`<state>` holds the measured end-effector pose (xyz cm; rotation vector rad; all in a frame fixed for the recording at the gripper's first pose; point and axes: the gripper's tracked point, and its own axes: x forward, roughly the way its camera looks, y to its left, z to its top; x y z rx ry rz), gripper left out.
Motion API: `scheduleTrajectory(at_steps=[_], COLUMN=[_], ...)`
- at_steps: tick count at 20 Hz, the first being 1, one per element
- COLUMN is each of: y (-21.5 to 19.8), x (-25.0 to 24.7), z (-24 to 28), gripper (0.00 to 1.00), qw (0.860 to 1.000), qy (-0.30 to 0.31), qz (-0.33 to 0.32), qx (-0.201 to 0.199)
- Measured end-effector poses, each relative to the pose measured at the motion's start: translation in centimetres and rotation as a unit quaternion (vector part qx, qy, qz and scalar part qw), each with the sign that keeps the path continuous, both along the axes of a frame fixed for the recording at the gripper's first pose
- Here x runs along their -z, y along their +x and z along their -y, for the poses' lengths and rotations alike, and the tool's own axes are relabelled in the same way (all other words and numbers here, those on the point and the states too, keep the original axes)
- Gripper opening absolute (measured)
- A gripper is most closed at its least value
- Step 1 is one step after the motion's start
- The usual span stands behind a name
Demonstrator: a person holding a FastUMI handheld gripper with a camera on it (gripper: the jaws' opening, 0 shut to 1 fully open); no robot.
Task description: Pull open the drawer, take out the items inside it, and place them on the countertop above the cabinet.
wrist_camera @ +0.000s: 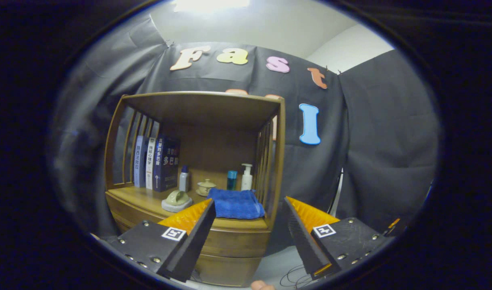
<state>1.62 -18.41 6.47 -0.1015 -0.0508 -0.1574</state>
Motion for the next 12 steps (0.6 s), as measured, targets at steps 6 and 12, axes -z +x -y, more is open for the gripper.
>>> scheduleTrajectory(at_steps=[6, 12], y=[-2.3, -2.8], x=[-0.9, 0.5], z=[3.2, 3.9], gripper=[0.99, 0.99], qw=[1.0, 1.0], qy=[-0.017, -0.012], qz=[0.023, 0.008], qx=[0.01, 0.007])
